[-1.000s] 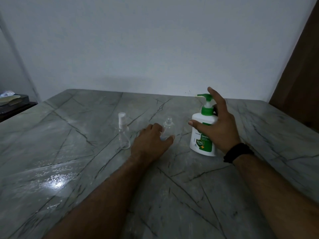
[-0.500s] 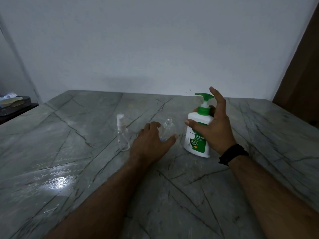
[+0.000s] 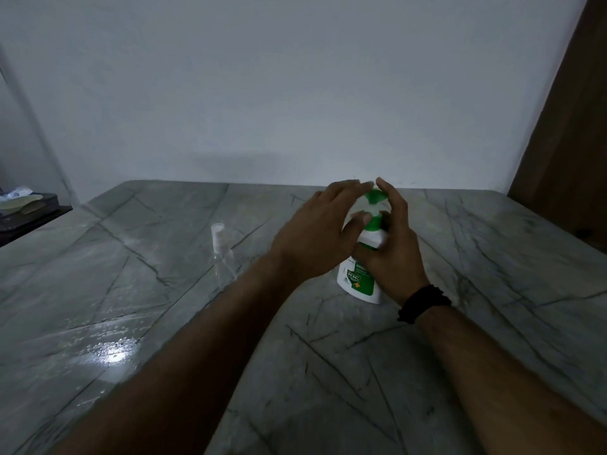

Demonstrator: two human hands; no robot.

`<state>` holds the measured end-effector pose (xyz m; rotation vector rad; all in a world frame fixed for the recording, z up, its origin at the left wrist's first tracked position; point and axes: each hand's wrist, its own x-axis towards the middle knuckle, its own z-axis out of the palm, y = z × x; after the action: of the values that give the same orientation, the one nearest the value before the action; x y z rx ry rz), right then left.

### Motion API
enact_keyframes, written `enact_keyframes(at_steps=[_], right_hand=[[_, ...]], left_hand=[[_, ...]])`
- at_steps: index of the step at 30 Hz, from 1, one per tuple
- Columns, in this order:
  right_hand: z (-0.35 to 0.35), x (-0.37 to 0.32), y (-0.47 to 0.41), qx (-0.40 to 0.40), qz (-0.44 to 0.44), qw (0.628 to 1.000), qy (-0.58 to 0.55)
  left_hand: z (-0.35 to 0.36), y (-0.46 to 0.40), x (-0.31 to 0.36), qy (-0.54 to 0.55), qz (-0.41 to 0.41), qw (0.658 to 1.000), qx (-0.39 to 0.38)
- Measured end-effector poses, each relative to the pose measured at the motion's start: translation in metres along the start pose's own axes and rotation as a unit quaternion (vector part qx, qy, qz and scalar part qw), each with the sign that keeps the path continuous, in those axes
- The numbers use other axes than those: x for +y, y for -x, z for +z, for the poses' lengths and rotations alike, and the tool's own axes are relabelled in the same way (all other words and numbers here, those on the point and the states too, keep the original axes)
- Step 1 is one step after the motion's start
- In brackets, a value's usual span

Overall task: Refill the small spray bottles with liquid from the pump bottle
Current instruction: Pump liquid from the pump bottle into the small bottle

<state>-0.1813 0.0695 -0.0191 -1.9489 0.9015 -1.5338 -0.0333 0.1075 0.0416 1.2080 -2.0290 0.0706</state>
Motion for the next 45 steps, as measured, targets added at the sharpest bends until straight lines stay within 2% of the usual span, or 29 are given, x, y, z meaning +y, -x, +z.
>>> enact_keyframes(at_steps=[5, 14, 19, 22, 28, 37, 45], right_hand=[[-0.001, -0.005, -0.001, 0.001, 0.002, 1.0, 0.019], [0.001, -0.012, -0.007, -0.022, -0.037, 0.986, 0.161], [-0.022, -0.003, -0.013, -0.142, -0.01, 0.987, 0.077], [-0.033, -0.001, -0.016, -0.175, 0.005, 0.984, 0.042], [-0.023, -0.003, -0.015, -0.159, -0.022, 0.987, 0.007], [-0.006, 0.0, -0.015, -0.144, -0.044, 0.987, 0.048], [-0.01, -0.003, -0.018, -0.226, -0.001, 0.973, 0.053]], left_hand=[[-0.007, -0.018, 0.004, 0.001, -0.012, 1.0, -0.025], [-0.01, -0.023, -0.008, -0.018, -0.033, 0.999, -0.039], [-0.01, -0.024, -0.012, 0.012, -0.052, 0.998, -0.046], [-0.011, -0.025, -0.013, 0.038, -0.061, 0.996, -0.056], [-0.011, -0.025, -0.014, 0.057, -0.055, 0.994, -0.075], [-0.012, -0.017, -0.022, 0.057, -0.109, 0.992, -0.031], [-0.008, -0.005, -0.03, 0.07, -0.153, 0.985, -0.046]])
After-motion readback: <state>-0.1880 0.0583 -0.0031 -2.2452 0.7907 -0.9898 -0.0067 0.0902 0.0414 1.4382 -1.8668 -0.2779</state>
